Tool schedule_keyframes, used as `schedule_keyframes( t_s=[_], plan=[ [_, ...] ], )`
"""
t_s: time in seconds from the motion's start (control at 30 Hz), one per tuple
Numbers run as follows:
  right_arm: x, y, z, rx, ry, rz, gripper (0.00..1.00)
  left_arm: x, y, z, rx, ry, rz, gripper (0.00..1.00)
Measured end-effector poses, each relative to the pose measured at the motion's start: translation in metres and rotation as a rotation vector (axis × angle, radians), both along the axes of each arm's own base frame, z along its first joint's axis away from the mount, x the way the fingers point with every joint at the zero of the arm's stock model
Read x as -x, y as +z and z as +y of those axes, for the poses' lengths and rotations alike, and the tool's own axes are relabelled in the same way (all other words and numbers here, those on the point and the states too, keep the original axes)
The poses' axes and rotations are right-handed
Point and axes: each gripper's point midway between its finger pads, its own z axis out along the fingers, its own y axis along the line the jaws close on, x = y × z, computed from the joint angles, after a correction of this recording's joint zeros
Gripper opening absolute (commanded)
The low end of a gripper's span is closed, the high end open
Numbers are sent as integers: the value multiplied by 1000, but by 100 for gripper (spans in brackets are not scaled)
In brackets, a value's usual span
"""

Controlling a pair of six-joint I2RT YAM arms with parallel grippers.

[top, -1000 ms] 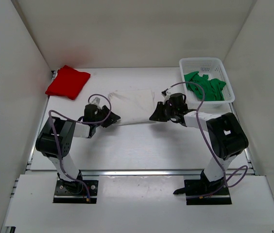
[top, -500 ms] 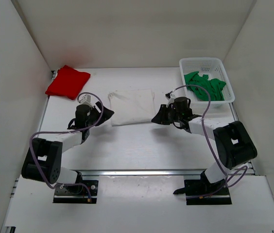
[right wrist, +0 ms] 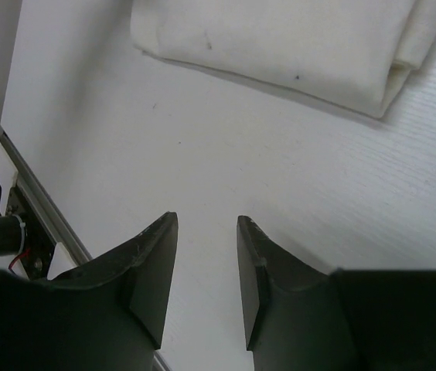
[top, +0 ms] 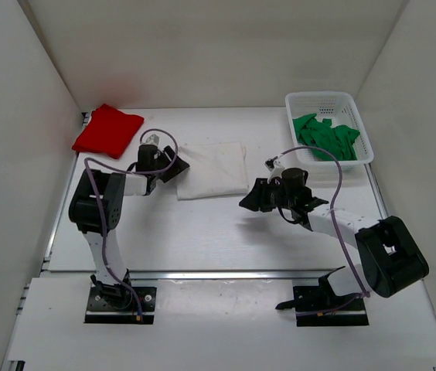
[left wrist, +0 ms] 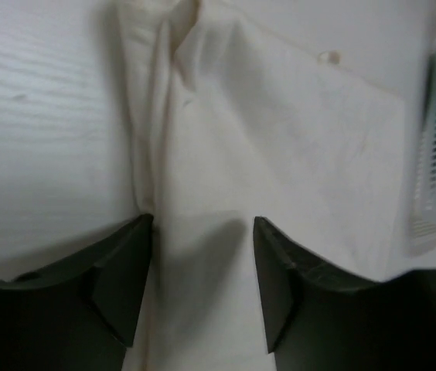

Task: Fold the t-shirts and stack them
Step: Put the neatly folded tshirt into the corner of the board with the left arm

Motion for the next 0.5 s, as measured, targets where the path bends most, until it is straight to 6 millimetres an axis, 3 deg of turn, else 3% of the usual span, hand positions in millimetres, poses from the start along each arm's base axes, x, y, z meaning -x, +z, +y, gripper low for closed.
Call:
schedule_keyframes(
  t_s=[0.23,0.4,0.5],
  plan=[
    [-2,10,-6,-35,-16,-10,35,-34,-11,-53,80,-83,28,5],
    [-8,24,-14,-66,-42,-39,35,-52,3,-91,87,-151,18,0],
    [-9,26,-19,-75,-53,-42,35,-75,35,-111,95,-191,-30,0]
  ],
)
